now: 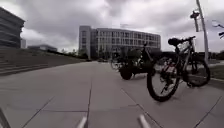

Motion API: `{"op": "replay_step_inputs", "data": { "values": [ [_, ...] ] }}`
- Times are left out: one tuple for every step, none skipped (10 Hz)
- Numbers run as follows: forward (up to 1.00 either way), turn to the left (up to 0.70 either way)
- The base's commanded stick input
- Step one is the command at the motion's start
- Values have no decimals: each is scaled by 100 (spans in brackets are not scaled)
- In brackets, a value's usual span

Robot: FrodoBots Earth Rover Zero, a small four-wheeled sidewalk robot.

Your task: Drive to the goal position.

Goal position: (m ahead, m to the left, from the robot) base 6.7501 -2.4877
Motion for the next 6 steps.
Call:
{"op": "replay_step_inputs", "data": {
  "values": [
    [50,1],
    [50,1],
    [50,1],
    [50,1],
    [50,1],
    [50,1]
  ]
}}
